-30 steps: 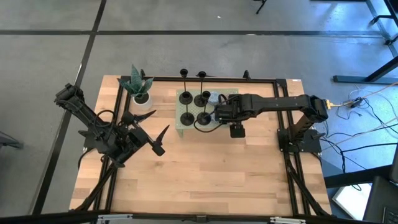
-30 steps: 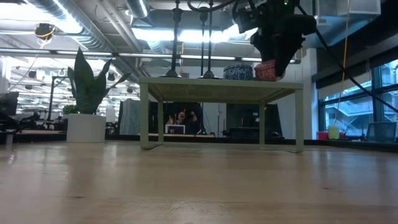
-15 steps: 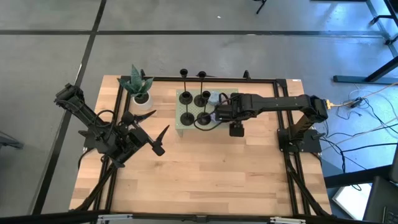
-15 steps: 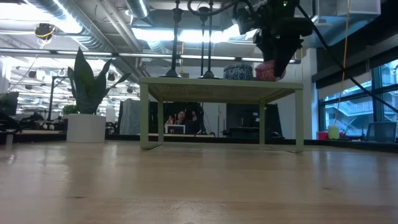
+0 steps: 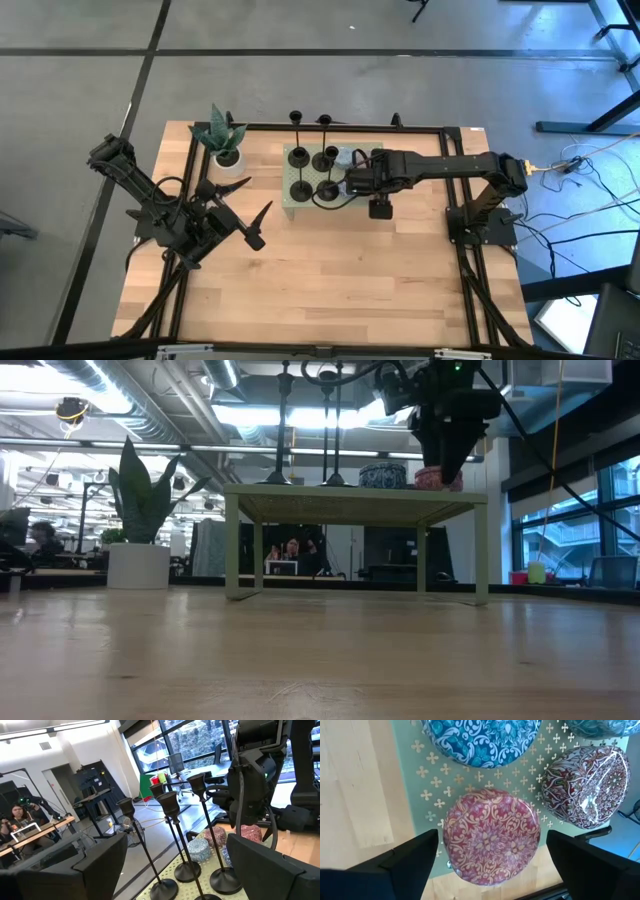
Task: Pick & Place candle stick holders
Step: Align the pink scented candle with the red scented candle on the shelf
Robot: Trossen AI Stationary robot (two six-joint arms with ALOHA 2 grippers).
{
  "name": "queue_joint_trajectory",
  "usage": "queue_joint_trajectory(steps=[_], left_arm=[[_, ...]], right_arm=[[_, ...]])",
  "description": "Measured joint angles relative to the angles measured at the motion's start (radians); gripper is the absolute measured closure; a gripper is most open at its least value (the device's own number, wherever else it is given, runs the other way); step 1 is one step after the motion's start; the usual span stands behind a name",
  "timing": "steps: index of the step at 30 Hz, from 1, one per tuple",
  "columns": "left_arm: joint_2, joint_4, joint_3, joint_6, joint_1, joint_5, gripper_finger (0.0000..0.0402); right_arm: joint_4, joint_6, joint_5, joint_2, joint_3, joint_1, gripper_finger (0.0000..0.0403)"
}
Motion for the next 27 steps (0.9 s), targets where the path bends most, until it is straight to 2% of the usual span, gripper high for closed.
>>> queue_joint_trajectory(steps=[10, 16, 20, 27], left_arm=[[0.000, 0.000, 0.000, 0.000, 0.000, 0.000, 0.0064], [0.000, 0.000, 0.000, 0.000, 0.000, 0.000, 0.0064], [0.000, 0.000, 0.000, 0.000, 0.000, 0.000, 0.0064], [0.000, 0.000, 0.000, 0.000, 0.000, 0.000, 0.0064]], right_arm=[[-0.001, 0.004, 0.041, -0.037, 0.006, 0.013, 0.0026], [-0.042, 0.089, 0.051, -0.065, 0.051, 0.055, 0.0026], [-0.083, 0.172, 0.064, -0.094, 0.066, 0.095, 0.0026], [-0.211, 0.463, 0.241, -0.176, 0.074, 0.221, 0.0026]])
